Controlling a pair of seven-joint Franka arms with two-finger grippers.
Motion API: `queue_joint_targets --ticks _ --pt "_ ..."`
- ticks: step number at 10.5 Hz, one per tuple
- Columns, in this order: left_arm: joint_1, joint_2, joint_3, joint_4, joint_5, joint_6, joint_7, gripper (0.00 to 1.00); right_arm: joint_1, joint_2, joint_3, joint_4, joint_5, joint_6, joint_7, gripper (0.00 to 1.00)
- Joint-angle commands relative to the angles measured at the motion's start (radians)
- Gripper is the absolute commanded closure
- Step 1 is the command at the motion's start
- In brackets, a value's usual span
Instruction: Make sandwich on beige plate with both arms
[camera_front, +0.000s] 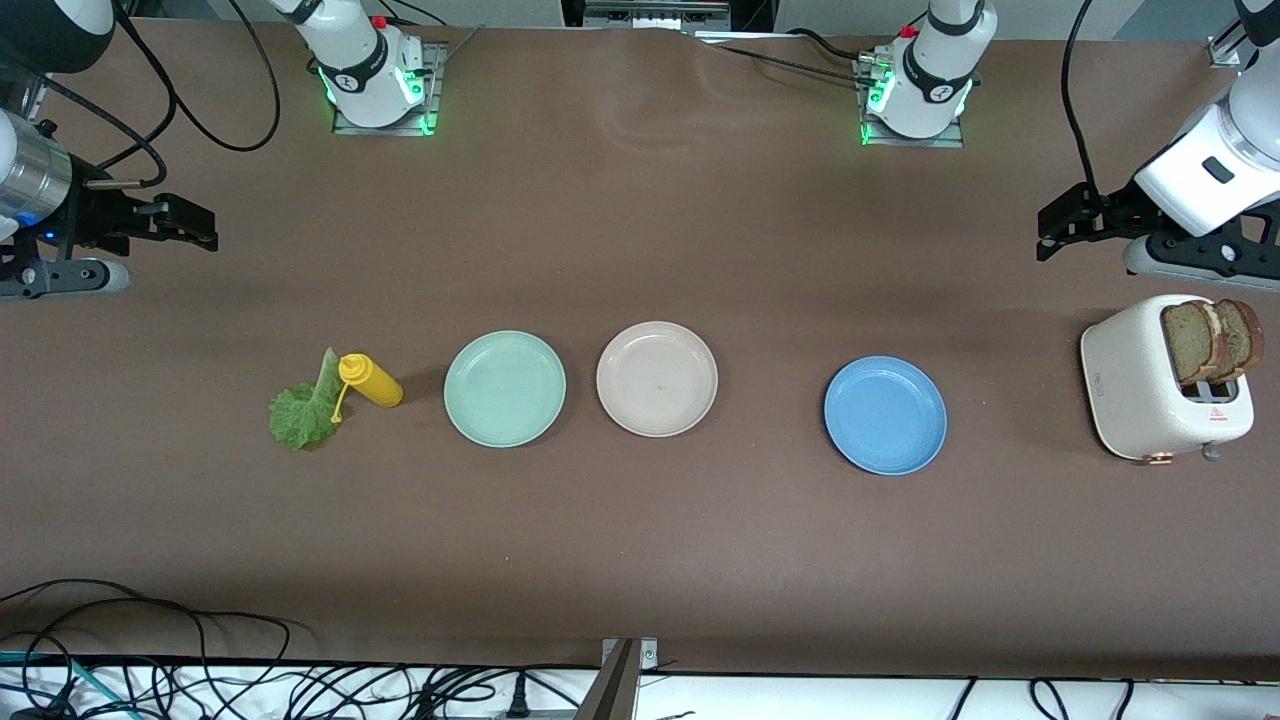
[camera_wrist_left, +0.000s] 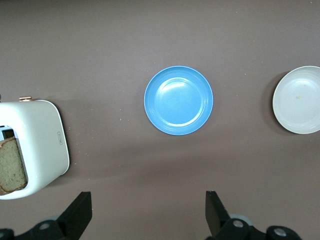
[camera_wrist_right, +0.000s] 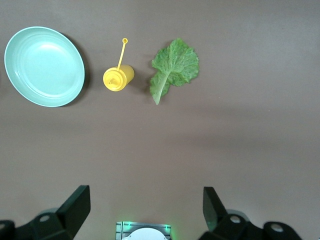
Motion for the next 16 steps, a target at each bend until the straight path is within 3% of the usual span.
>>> queue_joint_targets --ticks 1,3,16 --pt "0.001 0.001 -0.002 0.020 -0.029 -0.020 -0.008 0.00 -0.004 -0.059 -0.006 -0.051 -0.002 0.052 -0.010 0.00" --pt "-0.003 0.001 -0.002 0.023 -0.023 -0.020 -0.006 0.00 -0.004 -0.160 -0.006 -0.188 -0.002 0.157 -0.013 0.00" --pt "-0.011 0.001 -0.004 0.032 -0.021 -0.026 -0.004 0.00 -0.005 -0.144 -0.032 -0.182 0.000 0.153 -0.018 0.00"
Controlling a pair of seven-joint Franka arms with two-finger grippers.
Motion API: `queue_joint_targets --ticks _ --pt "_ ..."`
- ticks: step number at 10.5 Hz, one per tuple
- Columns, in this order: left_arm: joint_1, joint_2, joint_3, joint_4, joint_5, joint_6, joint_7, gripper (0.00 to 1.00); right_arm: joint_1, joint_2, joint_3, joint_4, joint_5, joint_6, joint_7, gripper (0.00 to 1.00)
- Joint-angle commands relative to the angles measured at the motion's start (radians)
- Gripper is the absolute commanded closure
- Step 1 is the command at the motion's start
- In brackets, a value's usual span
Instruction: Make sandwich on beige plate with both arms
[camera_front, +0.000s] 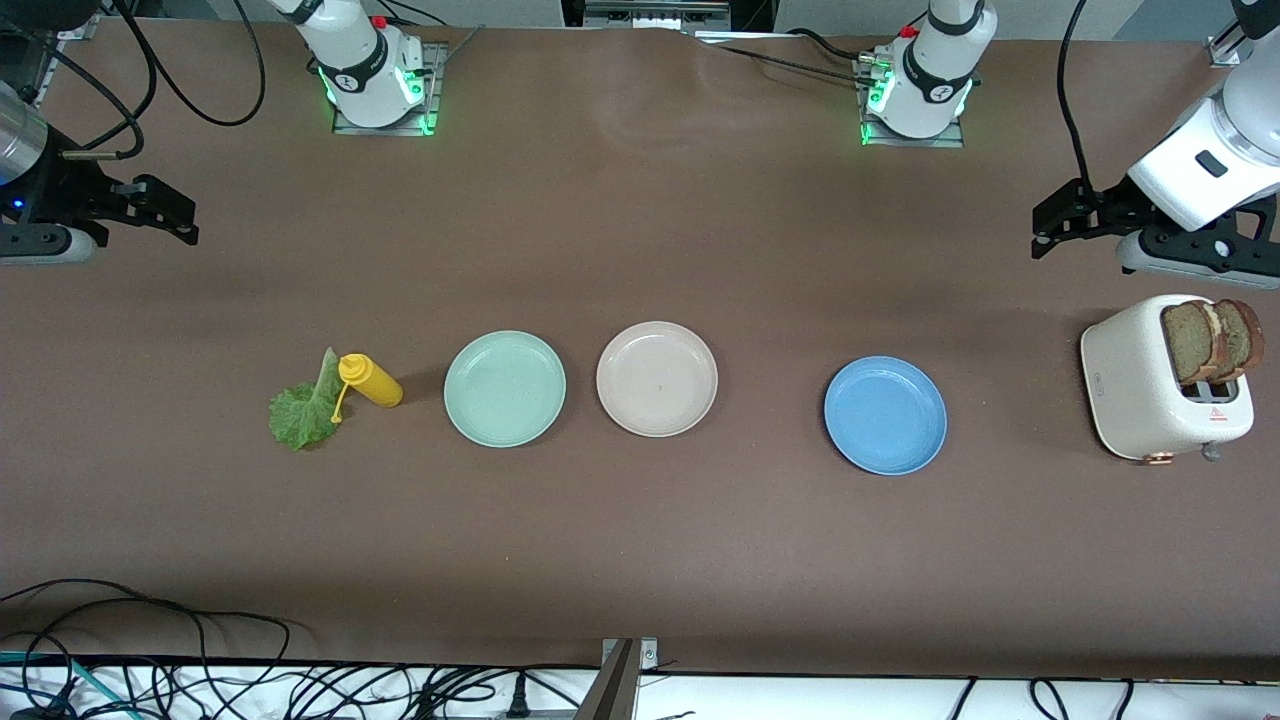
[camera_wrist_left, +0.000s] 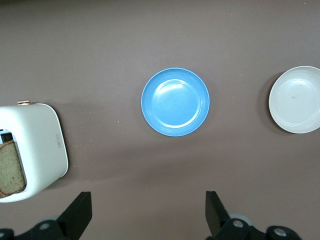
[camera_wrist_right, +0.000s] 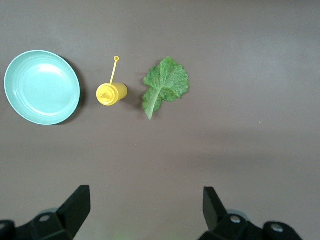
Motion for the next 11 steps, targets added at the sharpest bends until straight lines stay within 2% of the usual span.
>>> queue_joint_targets --ticks 1,11 --pt "-0.002 0.001 0.001 0.021 -0.021 -0.023 -0.004 0.00 -0.004 -0.008 -0.008 -0.016 0.000 0.007 -0.017 0.00" --pt "0.003 0.001 -0.001 0.021 -0.023 -0.031 -0.003 0.00 -0.004 0.006 -0.012 -0.017 0.000 -0.001 -0.014 0.00"
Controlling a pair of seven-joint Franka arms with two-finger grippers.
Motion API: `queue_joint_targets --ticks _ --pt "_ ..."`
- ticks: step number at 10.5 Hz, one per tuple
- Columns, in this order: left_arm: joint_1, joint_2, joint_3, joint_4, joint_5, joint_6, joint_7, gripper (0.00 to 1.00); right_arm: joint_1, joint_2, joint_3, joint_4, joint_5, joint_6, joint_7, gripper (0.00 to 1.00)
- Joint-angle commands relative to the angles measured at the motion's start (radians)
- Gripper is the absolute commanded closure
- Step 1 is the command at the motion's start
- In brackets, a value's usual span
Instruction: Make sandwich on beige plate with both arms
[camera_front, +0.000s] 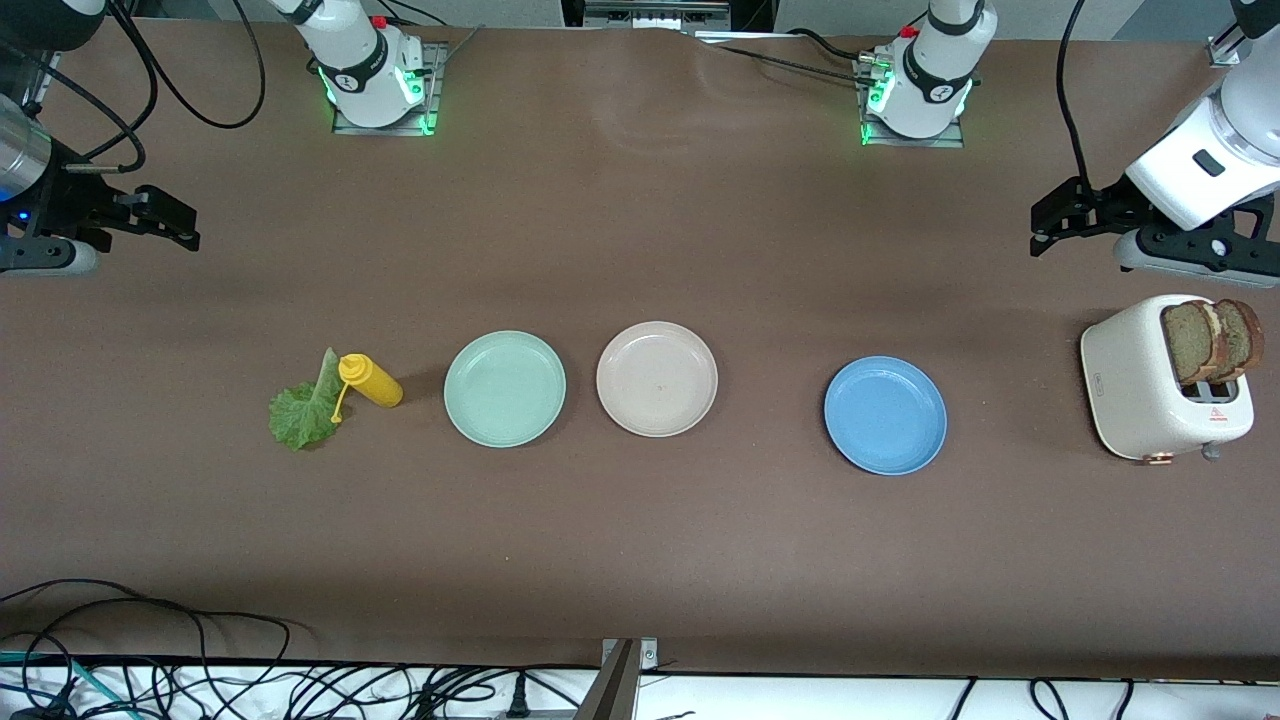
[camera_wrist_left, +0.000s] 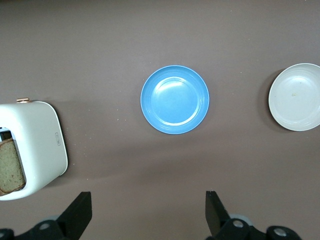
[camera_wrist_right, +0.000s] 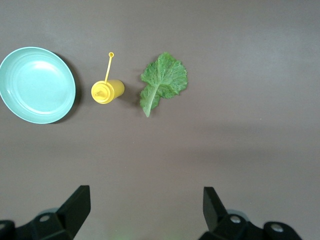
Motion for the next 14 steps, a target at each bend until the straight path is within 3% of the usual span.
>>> queue_joint_targets --ticks 1,14 --pt "0.006 0.002 -0.001 0.021 -0.023 -0.020 -0.001 0.00 -0.004 -0.011 0.000 -0.014 0.000 -0.003 -0.013 0.00" --pt "0.009 0.001 -0.001 0.019 -0.023 -0.020 0.000 0.00 -0.006 0.012 -0.016 -0.014 0.000 -0.004 -0.057 0.00"
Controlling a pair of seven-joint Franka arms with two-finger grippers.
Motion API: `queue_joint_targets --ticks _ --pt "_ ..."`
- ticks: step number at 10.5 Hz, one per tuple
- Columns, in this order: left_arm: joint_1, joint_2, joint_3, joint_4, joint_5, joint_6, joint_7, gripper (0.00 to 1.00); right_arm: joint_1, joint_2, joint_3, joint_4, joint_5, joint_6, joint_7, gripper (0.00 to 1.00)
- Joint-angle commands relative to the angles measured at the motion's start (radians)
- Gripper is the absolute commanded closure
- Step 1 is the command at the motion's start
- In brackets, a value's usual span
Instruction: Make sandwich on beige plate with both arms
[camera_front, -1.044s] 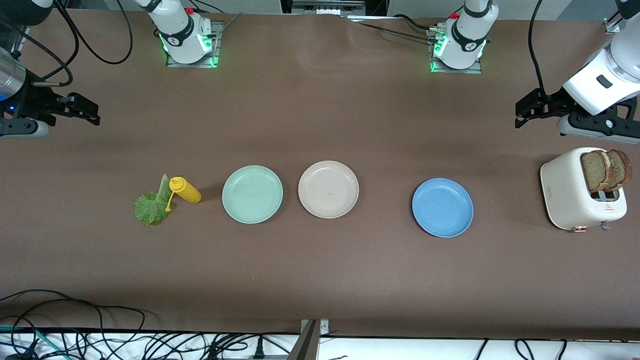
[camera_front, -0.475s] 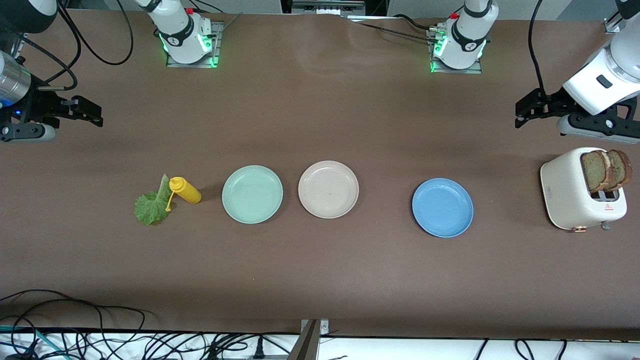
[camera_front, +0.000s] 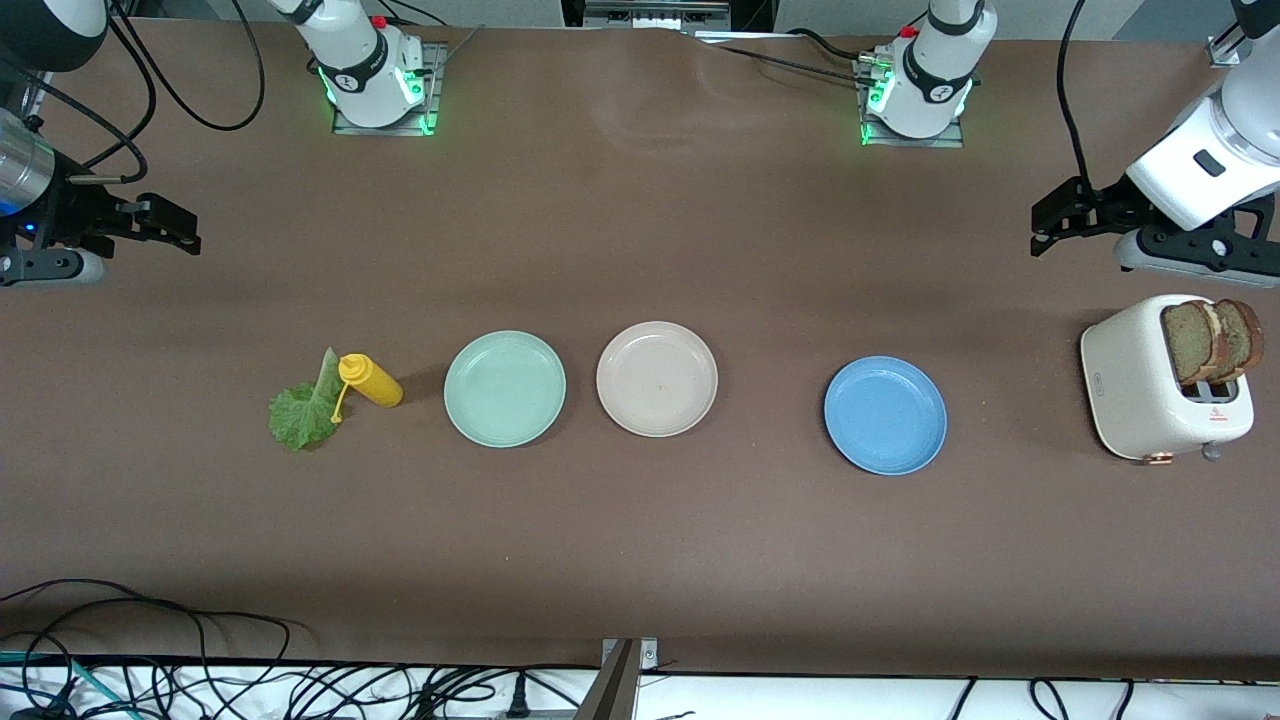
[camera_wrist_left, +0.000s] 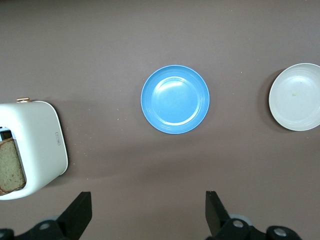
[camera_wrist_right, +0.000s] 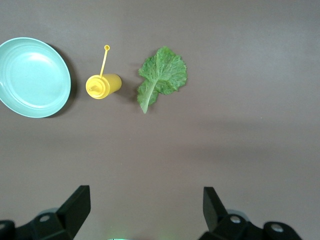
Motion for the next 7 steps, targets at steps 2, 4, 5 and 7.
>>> queue_joint_targets --ticks 2,4,5,7 --pt "0.007 0.002 -0.001 0.019 -0.023 -0.020 0.000 0.00 -0.005 -0.007 -0.001 -0.007 0.000 -0.003 -0.020 0.00" --pt "0.009 0.001 -0.001 0.019 -0.023 -0.020 0.002 0.00 -0.005 -0.003 -0.001 -0.007 0.000 -0.003 -0.020 0.00" --pt "0.009 0.001 -0.001 0.019 -0.023 -0.020 0.002 0.00 -0.005 0.001 -0.001 -0.007 0.000 -0.001 -0.020 0.00" --pt "0.007 0.001 -0.001 0.019 -0.023 -0.020 0.000 0.00 -0.005 0.001 -0.001 -0.007 0.000 -0.003 -0.020 0.00"
